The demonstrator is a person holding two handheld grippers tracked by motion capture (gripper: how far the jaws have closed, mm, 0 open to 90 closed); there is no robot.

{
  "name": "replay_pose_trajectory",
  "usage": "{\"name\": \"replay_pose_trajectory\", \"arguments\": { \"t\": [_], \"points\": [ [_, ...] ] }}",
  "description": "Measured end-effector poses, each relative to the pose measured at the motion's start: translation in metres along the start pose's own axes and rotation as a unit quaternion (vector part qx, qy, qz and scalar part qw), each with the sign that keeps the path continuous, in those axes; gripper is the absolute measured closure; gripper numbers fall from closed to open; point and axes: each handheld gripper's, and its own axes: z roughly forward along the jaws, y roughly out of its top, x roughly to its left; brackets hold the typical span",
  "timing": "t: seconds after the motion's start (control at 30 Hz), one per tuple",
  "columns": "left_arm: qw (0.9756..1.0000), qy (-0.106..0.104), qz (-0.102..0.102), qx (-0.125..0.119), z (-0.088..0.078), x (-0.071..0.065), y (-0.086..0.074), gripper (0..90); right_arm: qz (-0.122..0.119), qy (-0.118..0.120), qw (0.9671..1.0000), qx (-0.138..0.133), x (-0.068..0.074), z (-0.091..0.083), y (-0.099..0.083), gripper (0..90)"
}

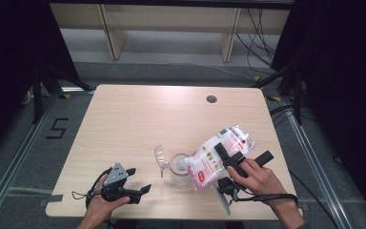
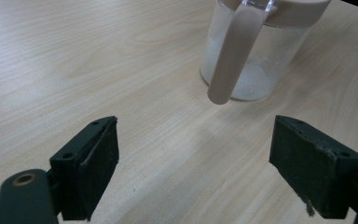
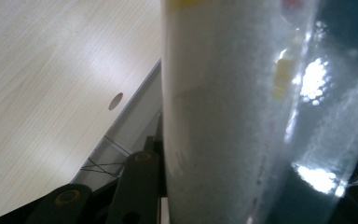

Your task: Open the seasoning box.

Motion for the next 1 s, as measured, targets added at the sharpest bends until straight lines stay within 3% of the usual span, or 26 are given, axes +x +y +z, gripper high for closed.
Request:
{"name": "replay_pose_trajectory", "arguments": {
  "t": [0.53, 0.73, 0.83, 1.0],
  "points": [
    [1.0, 0.001, 0.001, -0.001, -0.0002, 0.0, 0.0001, 15.2, 0.011, 0.0, 0.9999, -0.002, 0.0023, 0.0007, -0.0013, 71.9],
    [1.0, 0.001, 0.0, -0.001, -0.0002, 0.0001, 0.0001, 15.2, 0.005, -0.001, 1.0, 0.0, 0.0014, 0.0003, -0.0019, 72.0],
    [1.0, 0.001, 0.001, -0.001, -0.0002, 0.0001, 0.0001, 15.2, 0.011, 0.012, 0.9999, 0.0, 0.0011, 0.0003, -0.0019, 72.1],
    [1.0, 0.001, 0.0, -0.001, -0.0002, 0.0001, 0.0001, 15.2, 0.012, -0.002, 0.9999, -0.001, 0.0017, 0.0002, -0.0015, 72.4]
  ]
}}
